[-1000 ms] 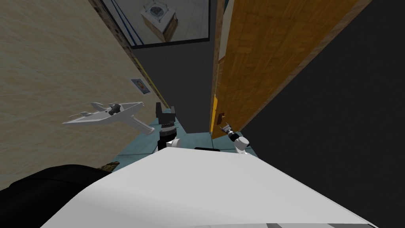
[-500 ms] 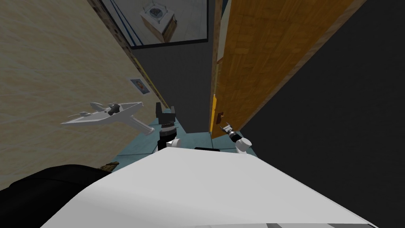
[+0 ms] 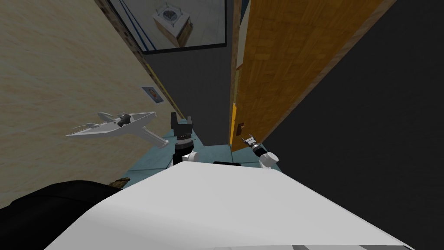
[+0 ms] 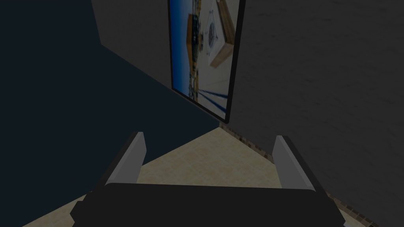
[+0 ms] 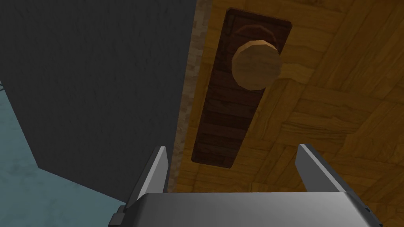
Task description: Pull the door open
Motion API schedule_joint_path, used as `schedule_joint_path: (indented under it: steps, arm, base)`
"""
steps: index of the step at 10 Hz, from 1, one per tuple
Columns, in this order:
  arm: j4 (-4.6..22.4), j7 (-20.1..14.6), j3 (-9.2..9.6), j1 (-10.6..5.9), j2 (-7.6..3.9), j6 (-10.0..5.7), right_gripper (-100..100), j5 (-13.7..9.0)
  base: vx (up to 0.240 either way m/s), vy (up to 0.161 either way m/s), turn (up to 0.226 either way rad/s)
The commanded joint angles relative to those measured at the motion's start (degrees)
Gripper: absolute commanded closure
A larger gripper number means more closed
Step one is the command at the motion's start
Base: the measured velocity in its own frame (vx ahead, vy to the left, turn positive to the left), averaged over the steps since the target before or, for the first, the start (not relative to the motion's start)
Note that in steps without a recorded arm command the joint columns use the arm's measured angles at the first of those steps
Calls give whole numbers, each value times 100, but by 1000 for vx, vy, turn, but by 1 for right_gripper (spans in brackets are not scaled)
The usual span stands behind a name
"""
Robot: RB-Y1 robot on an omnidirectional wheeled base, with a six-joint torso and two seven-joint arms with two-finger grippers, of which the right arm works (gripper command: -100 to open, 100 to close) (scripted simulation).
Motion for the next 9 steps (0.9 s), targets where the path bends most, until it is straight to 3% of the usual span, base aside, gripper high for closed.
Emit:
schedule_joint_path:
  steps: [1,2,3,7,9]
  arm:
    - [-25,-53,-4,53,-34,116,-100,-286]
    - [-43,-106,-8,91,-71,211,-100,-452]
    - [-43,-106,-8,91,-71,211,-100,-538]
    - [-97,-266,-21,204,-181,495,-100,-1256]
    - [-112,-311,-25,236,-211,574,-100,-1455]
  base:
    - [-12,-16,-12]
    - [-20,-29,-22]
    - [-16,-23,-6]
    - [-10,-25,-14]
    - [-9,-23,-7]
